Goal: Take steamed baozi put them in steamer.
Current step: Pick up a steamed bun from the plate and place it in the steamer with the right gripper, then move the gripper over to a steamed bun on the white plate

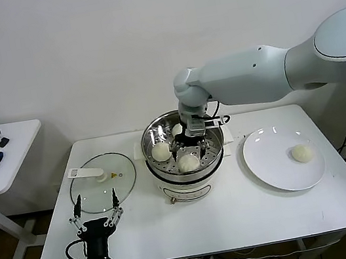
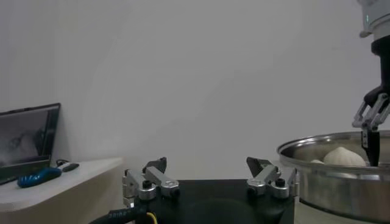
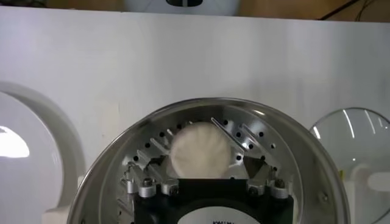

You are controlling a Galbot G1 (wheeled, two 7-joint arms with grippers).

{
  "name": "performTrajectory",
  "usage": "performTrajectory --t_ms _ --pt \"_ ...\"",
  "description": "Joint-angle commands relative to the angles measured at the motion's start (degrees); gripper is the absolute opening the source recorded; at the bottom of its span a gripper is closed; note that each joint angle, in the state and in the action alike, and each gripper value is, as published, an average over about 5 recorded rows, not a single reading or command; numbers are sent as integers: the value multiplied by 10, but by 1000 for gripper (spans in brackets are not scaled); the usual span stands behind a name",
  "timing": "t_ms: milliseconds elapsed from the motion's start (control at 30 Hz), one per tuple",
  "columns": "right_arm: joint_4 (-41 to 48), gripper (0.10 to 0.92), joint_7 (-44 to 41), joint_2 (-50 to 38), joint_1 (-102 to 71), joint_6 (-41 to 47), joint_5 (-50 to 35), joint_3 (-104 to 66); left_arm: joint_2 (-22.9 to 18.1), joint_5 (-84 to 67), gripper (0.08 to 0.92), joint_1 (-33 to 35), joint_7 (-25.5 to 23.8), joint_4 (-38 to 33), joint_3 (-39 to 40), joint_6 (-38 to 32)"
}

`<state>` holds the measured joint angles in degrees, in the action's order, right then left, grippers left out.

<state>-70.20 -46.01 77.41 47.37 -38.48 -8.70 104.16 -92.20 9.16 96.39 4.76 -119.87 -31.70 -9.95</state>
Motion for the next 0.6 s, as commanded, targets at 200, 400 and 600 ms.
performTrajectory --t_ms 200,400,600 --pt "3 823 -17 -12 51 1 -63 34 -28 1 823 4 0 -6 3 0" --pt "-13 823 -75 -49 94 74 -162 83 -28 3 823 6 0 -9 8 0" --pt "-47 823 -101 -110 124 191 -217 131 -28 4 823 7 0 -8 13 0"
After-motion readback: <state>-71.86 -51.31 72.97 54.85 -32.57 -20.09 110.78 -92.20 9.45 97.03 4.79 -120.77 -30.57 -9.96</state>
